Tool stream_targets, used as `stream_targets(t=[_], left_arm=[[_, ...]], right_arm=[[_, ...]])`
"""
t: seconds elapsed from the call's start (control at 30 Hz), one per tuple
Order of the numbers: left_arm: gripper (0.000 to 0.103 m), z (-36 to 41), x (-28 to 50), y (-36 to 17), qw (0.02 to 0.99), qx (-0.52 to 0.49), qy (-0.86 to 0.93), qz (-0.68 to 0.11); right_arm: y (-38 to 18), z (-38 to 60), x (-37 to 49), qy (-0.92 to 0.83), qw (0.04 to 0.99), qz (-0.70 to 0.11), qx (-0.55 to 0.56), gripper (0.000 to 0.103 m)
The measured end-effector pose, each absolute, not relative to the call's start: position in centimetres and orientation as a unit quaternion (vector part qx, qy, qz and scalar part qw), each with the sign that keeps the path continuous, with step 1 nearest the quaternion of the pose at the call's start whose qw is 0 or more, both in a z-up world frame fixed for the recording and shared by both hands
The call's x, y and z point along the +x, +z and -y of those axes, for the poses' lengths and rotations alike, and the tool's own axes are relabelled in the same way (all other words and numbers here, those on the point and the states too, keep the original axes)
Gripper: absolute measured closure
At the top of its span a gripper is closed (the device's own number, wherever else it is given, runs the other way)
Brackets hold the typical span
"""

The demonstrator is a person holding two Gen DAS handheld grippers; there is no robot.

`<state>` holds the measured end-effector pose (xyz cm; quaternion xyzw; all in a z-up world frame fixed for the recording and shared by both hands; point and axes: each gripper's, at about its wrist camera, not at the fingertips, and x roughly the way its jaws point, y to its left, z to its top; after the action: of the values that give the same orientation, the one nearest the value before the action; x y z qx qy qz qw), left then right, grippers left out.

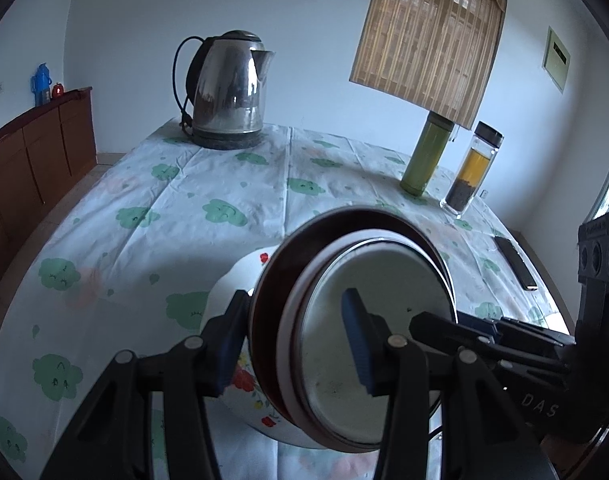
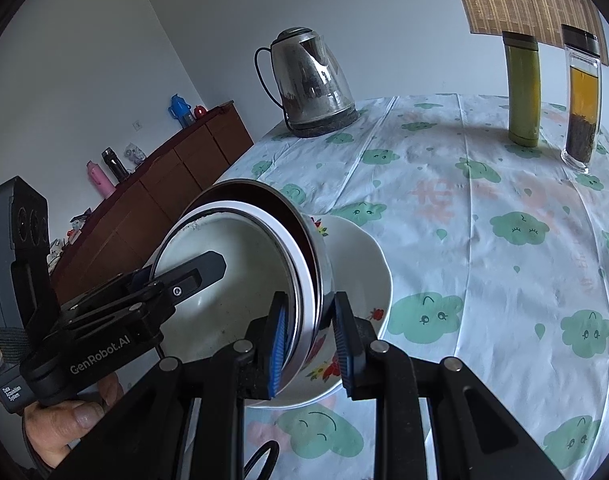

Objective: Organize plates and bowls
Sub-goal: 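Lower the bowl stack onto the red-flower plate with the right gripper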

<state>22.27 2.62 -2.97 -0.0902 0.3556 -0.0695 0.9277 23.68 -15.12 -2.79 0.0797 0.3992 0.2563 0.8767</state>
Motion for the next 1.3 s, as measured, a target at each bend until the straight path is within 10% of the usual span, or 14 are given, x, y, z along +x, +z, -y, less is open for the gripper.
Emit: stream_targets(t=[1.3], left_arm=[[0.056, -3.7, 24.1, -4.8, 0.911, -0.13, -0.084, -0.383]], right_arm=[[-4.5, 15.0, 26.1, 0.237, 0.886, -0.376, 0.127, 0.078]])
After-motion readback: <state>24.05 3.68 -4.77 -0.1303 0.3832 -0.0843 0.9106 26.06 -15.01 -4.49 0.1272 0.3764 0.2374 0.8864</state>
